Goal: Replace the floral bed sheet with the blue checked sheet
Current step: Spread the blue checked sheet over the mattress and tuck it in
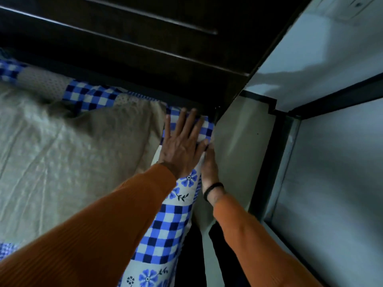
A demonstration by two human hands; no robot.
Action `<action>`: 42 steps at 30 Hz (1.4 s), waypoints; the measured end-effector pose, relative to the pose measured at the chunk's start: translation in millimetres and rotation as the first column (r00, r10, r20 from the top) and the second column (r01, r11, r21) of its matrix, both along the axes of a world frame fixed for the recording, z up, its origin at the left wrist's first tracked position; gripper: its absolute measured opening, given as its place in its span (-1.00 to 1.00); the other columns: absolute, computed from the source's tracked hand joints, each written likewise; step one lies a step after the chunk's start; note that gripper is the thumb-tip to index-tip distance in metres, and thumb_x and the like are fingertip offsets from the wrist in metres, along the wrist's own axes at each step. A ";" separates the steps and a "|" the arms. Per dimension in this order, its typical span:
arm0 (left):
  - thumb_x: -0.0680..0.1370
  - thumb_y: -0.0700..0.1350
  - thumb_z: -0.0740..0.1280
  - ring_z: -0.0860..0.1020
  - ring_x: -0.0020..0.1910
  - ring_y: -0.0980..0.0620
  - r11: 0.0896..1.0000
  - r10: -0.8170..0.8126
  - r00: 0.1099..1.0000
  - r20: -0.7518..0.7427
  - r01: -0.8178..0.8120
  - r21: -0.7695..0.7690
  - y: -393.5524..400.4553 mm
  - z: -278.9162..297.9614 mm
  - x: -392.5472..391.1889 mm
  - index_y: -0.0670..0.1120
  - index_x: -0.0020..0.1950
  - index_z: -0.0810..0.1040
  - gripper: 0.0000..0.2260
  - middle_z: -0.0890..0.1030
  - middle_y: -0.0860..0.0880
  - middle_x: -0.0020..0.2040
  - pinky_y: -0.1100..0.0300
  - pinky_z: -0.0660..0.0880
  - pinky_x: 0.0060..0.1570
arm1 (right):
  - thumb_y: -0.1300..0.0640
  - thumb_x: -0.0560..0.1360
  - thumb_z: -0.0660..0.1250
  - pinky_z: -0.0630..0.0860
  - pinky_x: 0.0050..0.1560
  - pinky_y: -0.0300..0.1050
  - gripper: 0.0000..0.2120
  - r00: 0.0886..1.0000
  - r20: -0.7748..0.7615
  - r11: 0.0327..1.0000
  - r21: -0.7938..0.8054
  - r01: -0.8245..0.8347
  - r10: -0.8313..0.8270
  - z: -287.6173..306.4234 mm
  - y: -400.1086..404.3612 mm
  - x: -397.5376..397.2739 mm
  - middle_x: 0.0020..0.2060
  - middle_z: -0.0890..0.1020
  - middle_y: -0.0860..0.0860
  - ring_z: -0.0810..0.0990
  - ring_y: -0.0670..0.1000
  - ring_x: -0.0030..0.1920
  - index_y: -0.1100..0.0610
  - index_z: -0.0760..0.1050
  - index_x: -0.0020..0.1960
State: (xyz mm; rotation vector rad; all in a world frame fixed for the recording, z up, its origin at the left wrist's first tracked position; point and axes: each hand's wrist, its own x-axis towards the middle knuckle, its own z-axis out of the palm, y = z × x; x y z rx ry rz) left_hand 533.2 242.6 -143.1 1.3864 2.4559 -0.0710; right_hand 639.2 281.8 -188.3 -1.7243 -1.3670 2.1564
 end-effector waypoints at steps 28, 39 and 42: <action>0.39 0.52 0.25 0.49 0.38 -0.22 -0.793 0.347 -0.658 0.669 -0.586 -0.165 -345.5 77.6 -87.6 -0.13 0.49 0.38 -0.09 0.50 -0.22 0.42 -0.02 0.34 0.46 | -0.47 0.22 0.49 0.50 0.32 -0.05 -0.10 0.327 0.229 0.204 0.435 -0.877 0.917 130.0 -117.9 -295.9 0.23 0.63 -0.03 0.60 0.00 0.24 0.05 0.47 0.37; 0.40 0.47 0.34 0.66 0.00 -0.08 -0.882 0.470 -0.695 0.543 -0.393 0.261 -461.1 165.3 8.9 -0.03 -0.05 0.63 -0.44 0.70 -0.07 -0.05 0.11 0.57 0.08 | 0.05 0.44 0.58 0.50 -0.04 -0.50 -0.62 0.075 -0.122 0.122 0.436 -0.892 0.990 199.8 -270.5 -237.6 0.02 0.63 -0.25 0.58 -0.46 -0.07 -0.04 0.53 0.19; 0.42 0.47 0.31 0.63 0.13 -0.17 -0.874 0.480 -0.804 0.350 -0.404 0.270 -515.5 174.5 60.7 -0.10 0.08 0.62 -0.35 0.68 -0.19 0.10 -0.01 0.53 0.18 | 0.08 0.45 0.56 0.48 -0.07 -0.53 -0.58 -0.023 -0.153 0.043 0.413 -0.910 0.988 201.4 -320.2 -197.4 0.00 0.63 -0.20 0.61 -0.39 -0.06 0.06 0.53 0.25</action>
